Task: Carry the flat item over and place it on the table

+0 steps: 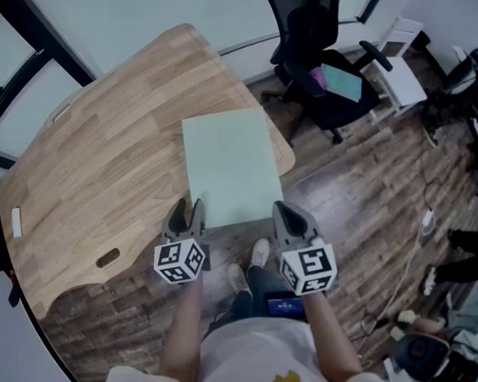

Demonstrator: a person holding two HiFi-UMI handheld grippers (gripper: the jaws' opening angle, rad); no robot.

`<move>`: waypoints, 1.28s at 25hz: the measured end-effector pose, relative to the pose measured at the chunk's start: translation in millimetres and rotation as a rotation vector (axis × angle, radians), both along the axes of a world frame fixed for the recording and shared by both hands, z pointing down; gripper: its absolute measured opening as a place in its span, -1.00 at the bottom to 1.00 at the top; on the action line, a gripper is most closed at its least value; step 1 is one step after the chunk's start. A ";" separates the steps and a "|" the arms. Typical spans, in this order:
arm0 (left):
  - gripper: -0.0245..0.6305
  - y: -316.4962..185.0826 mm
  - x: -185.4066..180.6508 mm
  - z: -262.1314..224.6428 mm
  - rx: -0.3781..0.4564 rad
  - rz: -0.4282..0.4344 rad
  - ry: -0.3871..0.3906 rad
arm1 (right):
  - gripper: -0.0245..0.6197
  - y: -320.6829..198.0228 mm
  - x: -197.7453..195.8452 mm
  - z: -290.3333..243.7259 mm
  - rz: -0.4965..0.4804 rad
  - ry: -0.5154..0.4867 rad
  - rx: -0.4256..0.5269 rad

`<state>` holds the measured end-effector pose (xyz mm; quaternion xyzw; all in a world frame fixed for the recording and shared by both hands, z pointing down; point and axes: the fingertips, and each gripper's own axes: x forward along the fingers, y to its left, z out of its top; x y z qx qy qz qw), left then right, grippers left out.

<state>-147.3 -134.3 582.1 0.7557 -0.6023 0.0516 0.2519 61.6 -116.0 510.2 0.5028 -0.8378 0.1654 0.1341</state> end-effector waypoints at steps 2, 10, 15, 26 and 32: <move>-0.46 -1.0 -1.7 -3.3 0.005 -0.002 -0.020 | -0.93 -0.8 1.7 -0.2 0.003 0.001 0.006; -0.92 -1.6 -3.6 -25.0 0.044 0.000 -0.059 | -0.93 -1.8 11.0 -8.4 0.029 0.016 0.018; -0.92 -1.7 7.2 -46.4 0.079 0.046 -0.059 | -0.93 -2.0 13.5 -13.6 0.041 0.017 0.029; -0.92 4.2 11.3 -87.3 0.157 0.083 -0.013 | -0.93 6.3 8.7 -30.0 0.056 0.008 0.082; -0.92 10.7 19.7 -103.3 0.183 0.122 -0.044 | -0.93 12.2 6.2 -41.1 0.068 0.014 0.127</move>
